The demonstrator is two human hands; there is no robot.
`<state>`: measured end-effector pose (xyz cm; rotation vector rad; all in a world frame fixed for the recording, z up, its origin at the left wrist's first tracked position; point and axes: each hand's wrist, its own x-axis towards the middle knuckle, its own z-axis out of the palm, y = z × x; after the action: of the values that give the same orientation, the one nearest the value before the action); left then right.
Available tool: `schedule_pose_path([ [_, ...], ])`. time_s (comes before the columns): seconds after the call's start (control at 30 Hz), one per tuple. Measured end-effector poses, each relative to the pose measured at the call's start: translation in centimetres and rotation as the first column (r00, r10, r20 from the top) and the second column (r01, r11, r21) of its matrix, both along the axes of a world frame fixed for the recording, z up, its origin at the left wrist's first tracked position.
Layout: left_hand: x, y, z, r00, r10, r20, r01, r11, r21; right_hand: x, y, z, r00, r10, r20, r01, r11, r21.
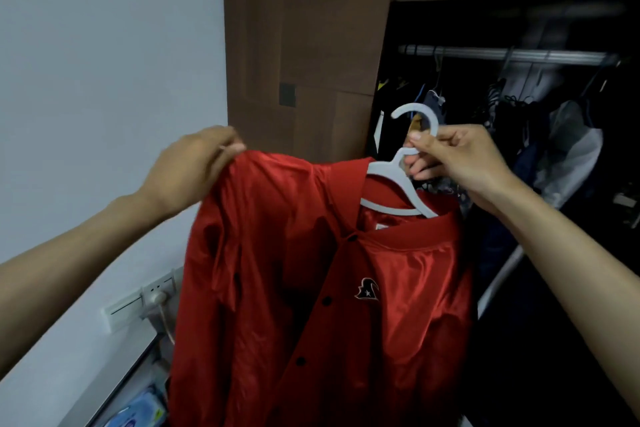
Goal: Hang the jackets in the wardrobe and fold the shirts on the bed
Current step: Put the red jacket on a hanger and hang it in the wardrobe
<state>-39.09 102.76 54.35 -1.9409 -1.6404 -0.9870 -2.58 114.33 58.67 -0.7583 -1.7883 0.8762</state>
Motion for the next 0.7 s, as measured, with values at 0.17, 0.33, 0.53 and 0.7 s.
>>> schedule_pose_path([
  [0.17,-0.7,0.4,-0.8,0.996,0.091,0.007,-0.087,0.964,-0.252,0.2,-0.1,0.2,0.999,0.034,-0.032,-0.035,0.999,-0.028],
  [0.33,5.9,1.0,0.0,0.961,-0.239,0.137,0.27,0.919,-0.286,-2.8,-1.1,0.7,0.999,0.043,0.007,-0.044,0.997,0.066],
  [0.53,5.2,0.4,-1.4,0.945,-0.278,0.171,0.311,0.925,-0.219,-0.8,-0.6,1.1,0.998,-0.046,0.039,0.045,0.999,0.025],
  [0.7,6.1,0.1,-2.9,0.894,-0.362,0.264,0.425,0.874,-0.238,1.1,0.0,1.7,0.996,-0.085,-0.027,0.085,0.996,-0.011],
])
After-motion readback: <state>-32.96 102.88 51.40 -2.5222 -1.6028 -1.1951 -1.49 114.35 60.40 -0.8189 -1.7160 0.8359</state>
